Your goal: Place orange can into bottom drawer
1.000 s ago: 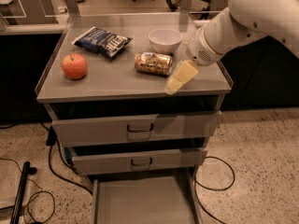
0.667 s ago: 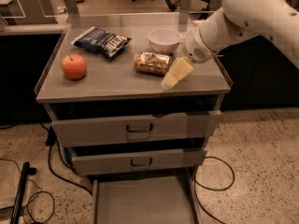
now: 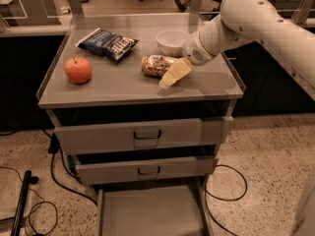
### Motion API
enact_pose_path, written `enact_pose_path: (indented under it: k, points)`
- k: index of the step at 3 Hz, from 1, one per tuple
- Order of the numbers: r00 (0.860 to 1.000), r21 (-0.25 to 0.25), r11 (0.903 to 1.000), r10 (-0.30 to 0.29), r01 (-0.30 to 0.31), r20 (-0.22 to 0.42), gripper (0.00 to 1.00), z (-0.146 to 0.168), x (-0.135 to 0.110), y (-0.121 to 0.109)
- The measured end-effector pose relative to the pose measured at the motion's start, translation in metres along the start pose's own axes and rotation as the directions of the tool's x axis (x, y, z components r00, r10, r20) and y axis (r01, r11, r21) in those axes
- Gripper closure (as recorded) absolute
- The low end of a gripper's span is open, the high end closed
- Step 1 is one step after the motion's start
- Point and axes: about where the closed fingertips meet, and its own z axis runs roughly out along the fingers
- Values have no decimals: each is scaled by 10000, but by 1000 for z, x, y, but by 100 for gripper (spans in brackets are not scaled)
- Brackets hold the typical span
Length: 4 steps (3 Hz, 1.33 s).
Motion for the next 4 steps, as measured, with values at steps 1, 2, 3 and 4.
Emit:
enact_pose_path:
  k: [1,2,3,4]
  points:
    - [10000,-2,10000,4,-4,0,1,0,0,0]
    - [10000,-2,10000,4,-4,0,23,0,0,0]
    - [10000,-3,10000,4,-4,0,46,0,0,0]
    - [10000,-3,10000,4,-4,-1,71,0,0,0]
